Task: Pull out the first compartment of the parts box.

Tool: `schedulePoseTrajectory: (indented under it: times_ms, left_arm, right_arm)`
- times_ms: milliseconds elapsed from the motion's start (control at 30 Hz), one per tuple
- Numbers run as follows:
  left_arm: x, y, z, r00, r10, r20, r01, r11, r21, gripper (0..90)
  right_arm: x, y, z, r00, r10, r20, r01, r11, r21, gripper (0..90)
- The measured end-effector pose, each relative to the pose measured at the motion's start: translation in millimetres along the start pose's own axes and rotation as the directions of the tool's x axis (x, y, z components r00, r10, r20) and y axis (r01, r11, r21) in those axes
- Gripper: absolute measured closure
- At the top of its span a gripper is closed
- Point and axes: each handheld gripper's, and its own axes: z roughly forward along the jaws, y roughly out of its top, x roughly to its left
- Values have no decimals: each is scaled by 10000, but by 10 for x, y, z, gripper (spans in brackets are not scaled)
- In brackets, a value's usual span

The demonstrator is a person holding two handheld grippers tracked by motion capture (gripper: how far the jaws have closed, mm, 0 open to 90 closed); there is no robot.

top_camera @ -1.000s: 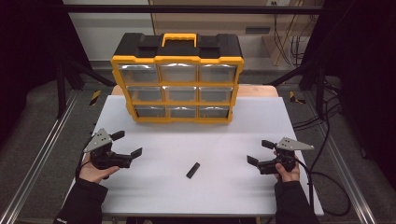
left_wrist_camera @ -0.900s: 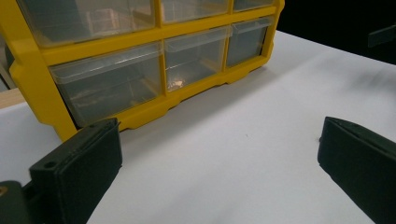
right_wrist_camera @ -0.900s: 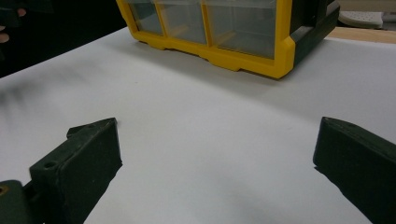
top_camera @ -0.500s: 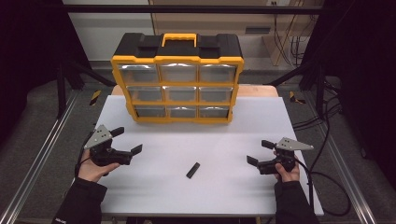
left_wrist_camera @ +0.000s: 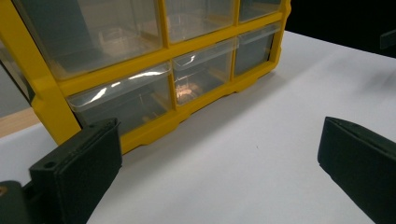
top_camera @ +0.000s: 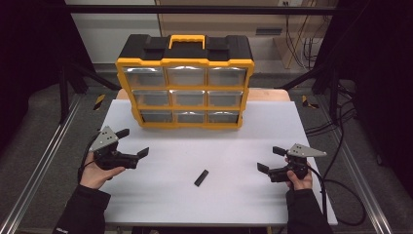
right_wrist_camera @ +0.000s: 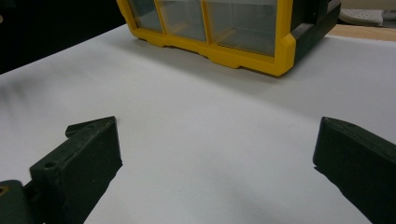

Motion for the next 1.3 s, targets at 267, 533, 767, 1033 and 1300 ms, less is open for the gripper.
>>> schedulePoseTrajectory:
  times_ms: [267, 533, 767, 1033, 1300]
  left_arm:
    - [34, 98, -33, 9997, 227, -53, -227, 9997, -31, 0]
    - [38, 192, -33, 9989, 469, -39, -469, 9989, 10, 0]
    - [34, 269, -8, 9975, 700, -77, -699, 9975, 88, 0]
    - [34, 364, -1, 9950, 974, -220, -972, 9952, 81, 0]
    - [42, 435, 17, 9921, 1209, -326, -1201, 9925, 238, 0]
  right_arm:
    - [0, -4, 7, 10000, 16, -7, -16, 10000, 56, 12]
    - [1, -5, 12, 10000, 0, -28, 0, 10000, 86, 12]
    - [0, -5, 12, 10000, -4, -47, 4, 9999, 109, 12]
    - [-1, -6, 11, 10000, 3, -27, -3, 9999, 116, 13]
    - [1, -5, 13, 10000, -13, -25, 13, 9999, 107, 13]
